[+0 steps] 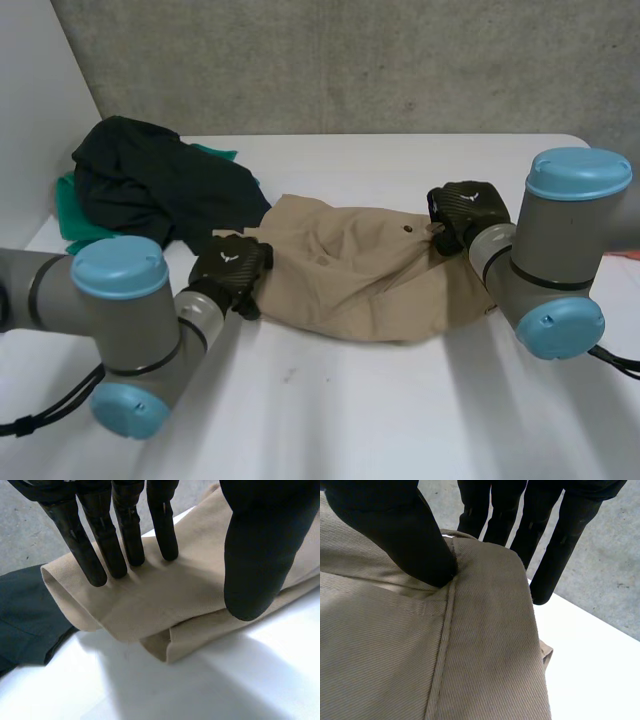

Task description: Fold the laundry.

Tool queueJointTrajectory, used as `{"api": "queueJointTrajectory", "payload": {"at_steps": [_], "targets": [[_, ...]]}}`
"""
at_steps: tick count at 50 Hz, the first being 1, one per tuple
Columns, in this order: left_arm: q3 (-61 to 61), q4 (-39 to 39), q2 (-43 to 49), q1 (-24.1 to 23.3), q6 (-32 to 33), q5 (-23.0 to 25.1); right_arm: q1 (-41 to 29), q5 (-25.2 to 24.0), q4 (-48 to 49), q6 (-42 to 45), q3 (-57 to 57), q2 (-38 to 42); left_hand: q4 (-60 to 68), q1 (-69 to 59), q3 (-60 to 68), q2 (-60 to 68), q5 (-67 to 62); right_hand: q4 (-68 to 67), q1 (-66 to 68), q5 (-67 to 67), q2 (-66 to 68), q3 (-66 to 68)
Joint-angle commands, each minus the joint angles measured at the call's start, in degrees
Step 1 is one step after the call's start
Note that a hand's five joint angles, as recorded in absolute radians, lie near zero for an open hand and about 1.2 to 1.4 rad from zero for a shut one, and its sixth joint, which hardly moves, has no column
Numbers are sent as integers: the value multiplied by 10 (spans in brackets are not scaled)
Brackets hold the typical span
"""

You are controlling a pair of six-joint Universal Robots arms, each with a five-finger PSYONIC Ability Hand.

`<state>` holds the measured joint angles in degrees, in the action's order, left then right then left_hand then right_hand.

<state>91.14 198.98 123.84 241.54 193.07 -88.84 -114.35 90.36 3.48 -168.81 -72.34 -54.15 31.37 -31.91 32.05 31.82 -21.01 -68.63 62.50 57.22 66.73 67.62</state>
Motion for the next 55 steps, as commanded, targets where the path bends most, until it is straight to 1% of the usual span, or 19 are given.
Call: {"api": "queueJointTrajectory", "payload": {"at_steps": [1, 3, 5, 7, 9, 13, 17, 20, 25, 27, 34, 38, 43, 45, 46, 48, 53, 54, 55], "targets": [[-61, -2, 51, 0, 6, 0, 1, 1, 2, 4, -7, 1, 127, -122, 121, 123, -131, -114, 175, 128, 133, 124], [-73, -2, 61, 0, 18, -1, 1, 0, 2, 11, -9, 0, 257, -252, 250, 253, -261, -114, 175, 128, 133, 124], [-85, -3, 64, 1, 39, 0, 3, -1, 2, 27, -10, -2, 485, -480, 478, 481, -489, -114, 175, 128, 133, 124], [-91, -3, 60, 1, 49, -4, 4, -2, -2, 53, -10, -9, 486, -481, 479, 482, -490, -114, 175, 128, 133, 124], [-94, -6, 27, 2, 54, -5, 4, -4, -6, 76, -10, -13, 486, -481, 479, 482, -490, -114, 175, 128, 133, 124], [-102, -16, -86, 4, 49, -5, 4, -5, -7, 139, -10, -52, 486, -481, 479, 482, -490, -114, 175, 128, 133, 124], [-141, -25, -164, 2, 40, -5, 3, -8, -4, 201, -2, -135, 486, -481, 479, 482, -490, -114, 175, 128, 133, 124], [-181, -59, -208, 2, 35, -5, -2, -6, -6, 234, 11, -197, 486, -481, 479, 482, -490, -114, 175, 128, 133, 124], [-240, -119, -276, 2, 22, -9, -5, -4, -23, 250, 37, -283, 486, -481, 479, 482, -490, -114, 175, 128, 133, 124], [-255, -139, -313, 2, 2, -9, -5, -6, -55, 251, 48, -322, 486, -481, 479, 482, -490, -114, 175, 128, 133, 124], [-252, -157, -414, 2, -35, -5, -1, -26, -117, 248, 79, -436, 486, -481, 479, 482, -490, -114, 175, 128, 133, 124], [-254, -160, -453, 5, -36, -4, -3, -20, -128, 244, 102, -465, 486, -481, 479, 482, -490, -114, 175, 128, 133, 124], [-272, -157, -440, 12, -36, -4, -2, -11, -128, 233, 108, -443, 486, -481, 479, 482, -490, -114, 175, 128, 133, 124], [-281, -157, -424, 14, -35, -4, -2, -8, -128, 210, 111, -412, 486, -481, 479, 482, -490, -114, 175, 128, 133, 124], [-293, -155, -388, 17, -35, -3, 2, -7, -128, 202, 112, -399, 486, -481, 479, 482, -490, -114, 175, 128, 133, 124], [-302, -155, -360, 18, -35, -3, 4, -7, -128, 176, 113, -358, 486, -481, 479, 482, -490, -114, 175, 128, 133, 124], [-323, -152, -252, 25, -32, 1, 6, -7, -121, 118, 112, -265, 486, -481, 479, 482, -490, -114, 175, 128, 133, 124], [-332, -143, -201, 30, -31, 1, 7, -7, -120, 110, 112, -249, 486, -481, 479, 482, -490, -114, 175, 128, 133, 124], [-337, -138, -183, 31, -31, 2, 12, -5, -114, 87, 113, -216, 486, -481, 479, 482, -490, -114, 175, 128, 133, 124]]}}
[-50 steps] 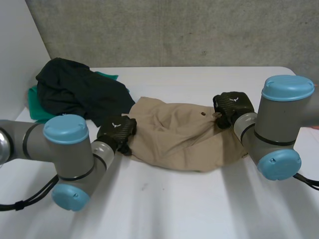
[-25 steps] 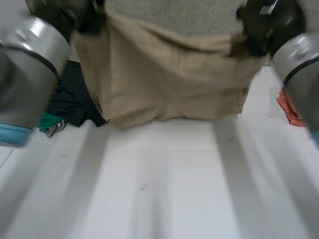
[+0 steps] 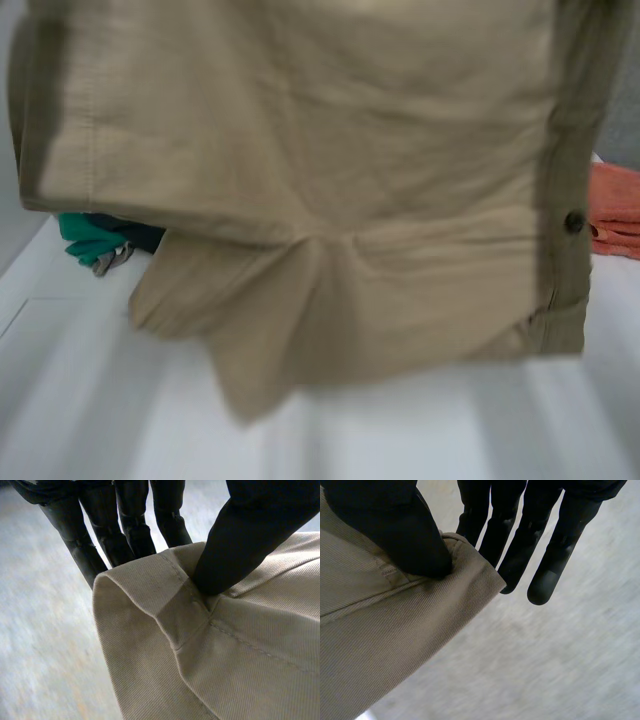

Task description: Fold the laundry.

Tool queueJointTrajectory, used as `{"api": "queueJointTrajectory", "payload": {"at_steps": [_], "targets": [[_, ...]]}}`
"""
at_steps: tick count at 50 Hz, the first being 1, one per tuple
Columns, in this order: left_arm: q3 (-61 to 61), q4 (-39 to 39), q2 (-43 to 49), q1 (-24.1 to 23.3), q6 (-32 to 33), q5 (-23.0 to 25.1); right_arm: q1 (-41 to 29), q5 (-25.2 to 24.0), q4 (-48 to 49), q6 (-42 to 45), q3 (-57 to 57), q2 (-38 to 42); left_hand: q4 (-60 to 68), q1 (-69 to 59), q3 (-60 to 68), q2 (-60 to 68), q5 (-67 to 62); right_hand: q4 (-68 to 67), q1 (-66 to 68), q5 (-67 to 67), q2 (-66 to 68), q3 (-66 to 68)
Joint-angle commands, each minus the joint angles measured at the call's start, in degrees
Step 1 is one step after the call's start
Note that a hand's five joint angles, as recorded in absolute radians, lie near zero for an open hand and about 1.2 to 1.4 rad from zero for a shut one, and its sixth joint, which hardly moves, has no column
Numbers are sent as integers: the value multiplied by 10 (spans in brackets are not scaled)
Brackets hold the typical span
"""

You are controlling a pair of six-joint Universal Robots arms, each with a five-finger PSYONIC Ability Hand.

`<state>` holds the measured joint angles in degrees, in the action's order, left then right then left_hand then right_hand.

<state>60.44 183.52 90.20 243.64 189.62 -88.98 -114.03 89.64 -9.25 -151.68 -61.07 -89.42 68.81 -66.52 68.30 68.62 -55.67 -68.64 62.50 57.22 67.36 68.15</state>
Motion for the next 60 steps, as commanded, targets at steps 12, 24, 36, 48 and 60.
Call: {"api": "queueJointTrajectory", "payload": {"at_steps": [12, 24, 36, 48, 60], "targets": [[-244, 171, 526, 38, 93, 15, 22, 67, 227, -151, 71, 424, 112, -135, 117, 114, -143, -114, 175, 128, 126, 119], [-322, 214, 563, 53, 88, 12, 19, 55, 339, -140, 140, 445, -588, 565, -583, -586, 557, 586, -525, -572, -574, -581], [59, 182, 288, 49, 89, -21, 74, -106, 151, -28, -52, 251, -566, 543, -561, -564, 534, 586, -525, -572, -574, -581], [392, -40, 72, -14, 63, -16, 126, -201, 98, 155, -285, 212, -409, 386, -404, -407, 378, 365, -304, -351, -352, -360], [561, 2, 87, -69, 15, -17, 150, -279, 150, 210, -349, 269, -458, 435, -453, -456, 427, 360, -299, -346, -347, -355]]}}
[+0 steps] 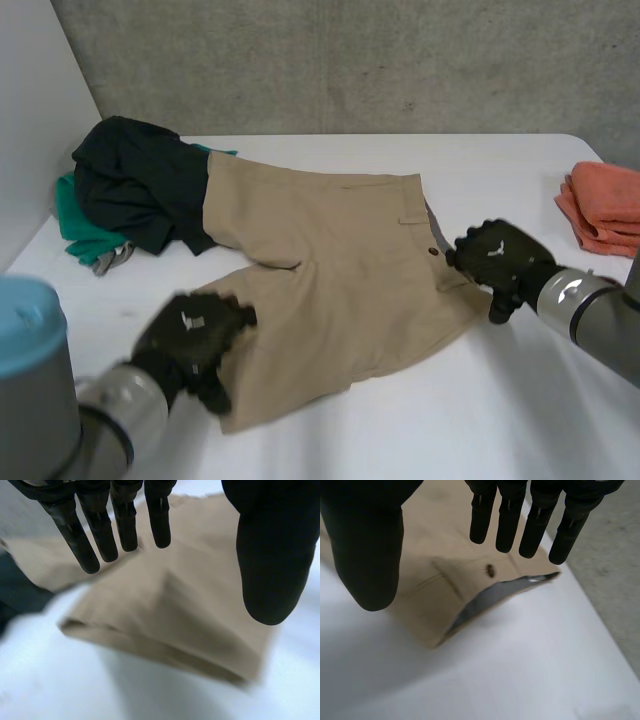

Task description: Fold the laundry.

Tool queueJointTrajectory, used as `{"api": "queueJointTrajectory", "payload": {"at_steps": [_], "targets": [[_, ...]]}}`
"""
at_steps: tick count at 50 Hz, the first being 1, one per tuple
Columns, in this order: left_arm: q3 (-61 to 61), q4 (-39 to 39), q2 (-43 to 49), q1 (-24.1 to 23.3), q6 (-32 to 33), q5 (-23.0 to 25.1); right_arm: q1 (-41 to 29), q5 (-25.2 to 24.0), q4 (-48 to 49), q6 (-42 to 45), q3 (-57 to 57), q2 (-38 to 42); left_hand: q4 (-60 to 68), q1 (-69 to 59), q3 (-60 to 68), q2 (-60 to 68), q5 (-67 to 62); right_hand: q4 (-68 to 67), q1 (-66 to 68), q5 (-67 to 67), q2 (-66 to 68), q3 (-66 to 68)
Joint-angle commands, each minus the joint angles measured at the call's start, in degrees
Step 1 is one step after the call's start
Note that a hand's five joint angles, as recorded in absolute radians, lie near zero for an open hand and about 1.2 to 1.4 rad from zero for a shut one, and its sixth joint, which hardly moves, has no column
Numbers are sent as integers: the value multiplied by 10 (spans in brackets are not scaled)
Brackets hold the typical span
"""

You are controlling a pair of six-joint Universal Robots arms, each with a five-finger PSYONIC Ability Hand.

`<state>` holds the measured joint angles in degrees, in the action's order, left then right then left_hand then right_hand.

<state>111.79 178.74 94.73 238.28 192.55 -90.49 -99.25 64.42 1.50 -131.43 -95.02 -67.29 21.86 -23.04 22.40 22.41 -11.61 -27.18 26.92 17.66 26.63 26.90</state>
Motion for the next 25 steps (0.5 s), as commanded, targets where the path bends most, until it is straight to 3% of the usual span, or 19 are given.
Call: {"api": "queueJointTrajectory", "payload": {"at_steps": [1, 5, 6, 7, 10, 13, 18, 25], "targets": [[48, 57, 52, -14, -15, -2, 2, -27, 50, 7, -10, 53, 13, -1, 8, 8, -16, -61, 64, 56, 67, 64], [43, 85, 80, -9, -14, -3, 0, -26, 78, 8, -8, 75, 25, -13, 19, 19, -27, -185, 188, 180, 191, 188], [42, 91, 84, -8, -14, -4, 0, -25, 85, 8, -5, 85, 30, -18, 24, 24, -32, -414, 416, 409, 419, 417], [41, 98, 85, -7, -13, -4, -1, -25, 88, 6, -3, 87, 47, -35, 41, 41, -49, -527, 530, 522, 533, 530], [42, 127, 92, -6, -12, -7, 1, -24, 91, 5, -5, 86, 179, -167, 174, 174, -182, -528, 531, 523, 534, 531], [42, 148, 101, -10, -10, -9, 3, -18, 91, 5, -12, 85, 570, -559, 565, 565, -573, -528, 531, 523, 534, 531], [41, 159, 83, -15, -10, -26, 7, -6, 85, 3, -34, 42, 581, -570, 576, 576, -584, -528, 531, 523, 534, 531], [36, 149, -12, -26, -6, -43, 10, -3, 64, 8, -81, -20, 581, -570, 576, 576, -584, -528, 531, 523, 534, 531]]}}
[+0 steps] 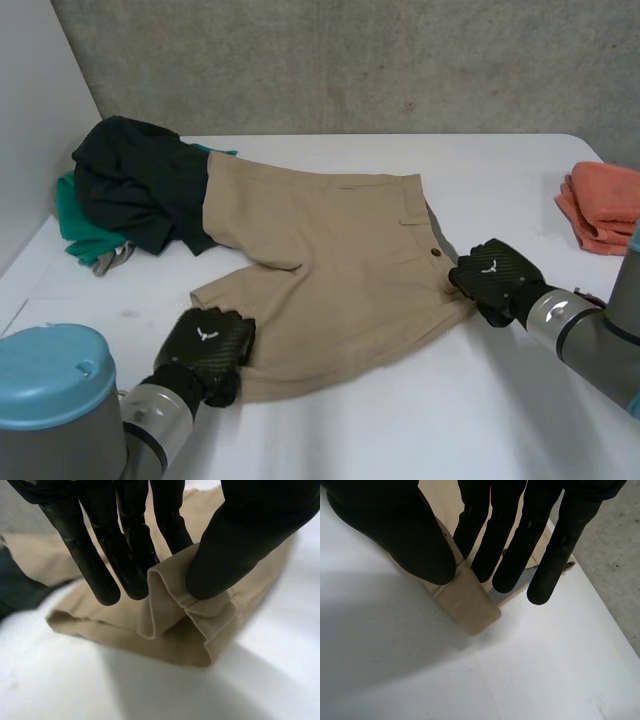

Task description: Fold the laundry.

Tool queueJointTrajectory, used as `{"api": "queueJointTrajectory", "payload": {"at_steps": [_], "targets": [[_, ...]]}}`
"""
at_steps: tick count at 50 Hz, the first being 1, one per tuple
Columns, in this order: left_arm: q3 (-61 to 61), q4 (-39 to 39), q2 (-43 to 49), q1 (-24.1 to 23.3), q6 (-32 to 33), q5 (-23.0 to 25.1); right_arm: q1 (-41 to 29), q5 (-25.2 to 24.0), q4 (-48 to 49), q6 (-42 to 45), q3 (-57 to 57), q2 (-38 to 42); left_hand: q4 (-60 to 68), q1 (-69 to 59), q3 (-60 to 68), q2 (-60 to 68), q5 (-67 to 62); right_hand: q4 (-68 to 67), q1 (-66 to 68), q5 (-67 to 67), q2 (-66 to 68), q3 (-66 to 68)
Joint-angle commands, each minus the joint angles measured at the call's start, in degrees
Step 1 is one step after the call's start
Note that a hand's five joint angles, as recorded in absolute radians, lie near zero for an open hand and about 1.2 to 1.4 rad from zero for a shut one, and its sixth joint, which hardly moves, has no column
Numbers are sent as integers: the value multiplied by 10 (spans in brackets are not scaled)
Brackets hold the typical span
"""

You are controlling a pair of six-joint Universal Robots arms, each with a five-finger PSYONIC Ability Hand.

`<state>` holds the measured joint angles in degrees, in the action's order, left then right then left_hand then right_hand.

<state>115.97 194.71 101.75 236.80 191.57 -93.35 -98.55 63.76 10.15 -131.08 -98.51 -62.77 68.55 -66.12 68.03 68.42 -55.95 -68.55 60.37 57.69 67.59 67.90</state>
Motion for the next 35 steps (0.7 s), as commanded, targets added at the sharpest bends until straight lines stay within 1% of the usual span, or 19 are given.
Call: {"api": "queueJointTrajectory", "payload": {"at_steps": [1, 4, 5, 6, 8, 9, 10, 13, 15, 18, 20, 21, 23, 27, 29, 31, 32, 33, 35], "targets": [[-7, -14, -91, -13, 4, -13, 9, 7, -49, 10, -55, -91, 114, -139, 120, 116, -141, -115, 196, 123, 124, 121], [-9, -54, -126, -18, 8, -13, 18, 10, -107, 22, -63, -120, 114, -139, 120, 116, -141, -115, 196, 123, 124, 121], [-10, -76, -132, -20, 10, -12, 25, 14, -165, 34, -63, -139, 114, -139, 120, 116, -141, -115, 196, 123, 124, 121], [-12, -127, -140, -22, 19, -9, 29, 15, -199, 43, -63, -150, 114, -139, 120, 116, -141, -115, 196, 123, 124, 121], [-16, -189, -146, -27, 29, -2, 42, 17, -270, 66, -64, -173, 114, -139, 120, 116, -141, -115, 196, 123, 124, 121], [-21, -222, -147, -31, 35, 3, 58, 19, -344, 94, -68, -194, 114, -139, 120, 116, -141, -115, 196, 123, 124, 121], [-27, -288, -150, -43, 42, 18, 70, 21, -388, 112, -70, -206, 114, -139, 120, 116, -141, -115, 196, 123, 124, 121], [-31, -363, -152, -63, 46, 46, 102, 25, -486, 185, -81, -237, 114, -139, 120, 116, -141, -115, 196, 123, 124, 121], [-38, -395, -154, -78, 48, 64, 112, 22, -499, 208, -81, -249, 114, -139, 120, 116, -141, -115, 196, 123, 124, 121], [-51, -373, -162, -84, 50, 68, 113, 20, -464, 204, -77, -262, 114, -139, 120, 116, -141, -115, 196, 123, 124, 121], [-59, -339, -160, -81, 50, 68, 112, 17, -440, 180, -72, -260, 114, -139, 120, 116, -141, -115, 196, 123, 124, 121], [-64, -317, -158, -79, 51, 68, 111, 17, -416, 145, -66, -254, 114, -139, 120, 116, -141, -115, 196, 123, 124, 121], [-80, -241, -140, -72, 56, 64, 107, 17, -386, 108, -55, -245, 114, -139, 120, 116, -141, -115, 196, 123, 124, 121], [-129, -109, -69, -41, 88, 46, 65, 34, -294, 33, -14, -179, 114, -139, 120, 116, -141, -115, 196, 123, 124, 121], [-170, -50, -20, -18, 130, 42, 35, 56, -241, -7, 18, -142, 114, -139, 120, 116, -141, -115, 196, 123, 124, 121], [-202, -22, 19, -4, 160, 41, 18, 76, -206, -28, 39, -120, 114, -139, 120, 116, -141, -115, 196, 123, 124, 121], [-219, -9, 40, 1, 176, 41, 7, 101, -174, -40, 59, -104, 114, -139, 120, 116, -141, -115, 196, 123, 124, 121], [-257, 12, 85, 12, 205, 40, 3, 115, -156, -44, 71, -95, 114, -139, 120, 116, -141, -115, 196, 123, 124, 121], [-303, 20, 126, 21, 227, 38, -5, 138, -120, -45, 93, -71, 114, -139, 120, 116, -141, -115, 196, 123, 124, 121]]}}
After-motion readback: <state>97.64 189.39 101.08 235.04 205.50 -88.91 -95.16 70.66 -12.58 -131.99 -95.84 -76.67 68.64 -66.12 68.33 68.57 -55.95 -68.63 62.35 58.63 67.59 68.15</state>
